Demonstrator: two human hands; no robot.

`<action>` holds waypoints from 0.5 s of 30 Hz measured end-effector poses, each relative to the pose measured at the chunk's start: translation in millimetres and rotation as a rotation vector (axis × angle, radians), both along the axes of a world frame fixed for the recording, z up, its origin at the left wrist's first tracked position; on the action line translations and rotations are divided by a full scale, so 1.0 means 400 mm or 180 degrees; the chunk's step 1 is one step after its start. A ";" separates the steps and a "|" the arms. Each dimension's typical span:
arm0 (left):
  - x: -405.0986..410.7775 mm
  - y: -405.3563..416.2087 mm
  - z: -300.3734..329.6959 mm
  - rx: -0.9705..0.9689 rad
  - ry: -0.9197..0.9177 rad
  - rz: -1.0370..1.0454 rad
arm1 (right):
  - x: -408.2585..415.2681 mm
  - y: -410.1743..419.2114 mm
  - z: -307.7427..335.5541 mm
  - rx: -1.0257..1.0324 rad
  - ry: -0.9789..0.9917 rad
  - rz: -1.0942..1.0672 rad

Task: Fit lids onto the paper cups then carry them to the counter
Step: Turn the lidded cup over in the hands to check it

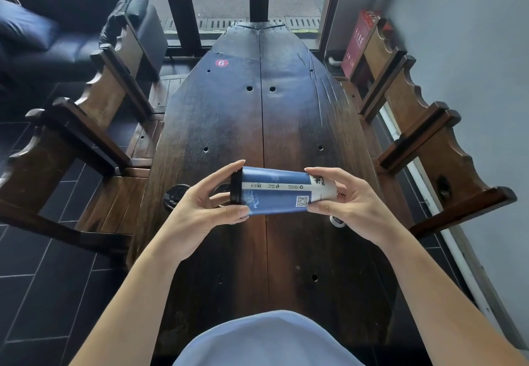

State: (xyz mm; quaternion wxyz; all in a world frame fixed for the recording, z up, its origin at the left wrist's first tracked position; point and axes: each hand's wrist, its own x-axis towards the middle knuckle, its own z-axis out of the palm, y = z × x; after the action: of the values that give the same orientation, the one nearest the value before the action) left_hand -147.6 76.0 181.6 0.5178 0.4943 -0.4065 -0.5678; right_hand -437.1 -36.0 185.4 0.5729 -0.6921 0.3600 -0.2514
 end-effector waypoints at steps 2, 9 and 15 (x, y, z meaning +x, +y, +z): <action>0.003 0.004 -0.002 -0.0028 -0.0066 0.0008 | 0.003 0.002 -0.002 0.0113 0.0088 0.0032; 0.014 0.007 0.007 -0.0040 0.0006 0.0144 | 0.014 0.006 0.014 0.0568 0.0377 0.0390; -0.006 -0.026 0.032 -0.0121 0.0227 0.0399 | 0.048 0.033 -0.010 0.0593 0.0693 0.0735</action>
State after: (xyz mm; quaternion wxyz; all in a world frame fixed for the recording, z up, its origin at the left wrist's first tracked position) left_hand -150.0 65.8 194.6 0.5758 0.4882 -0.3668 -0.5437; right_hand -417.8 -22.7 181.3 0.6173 -0.6958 0.3597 -0.0731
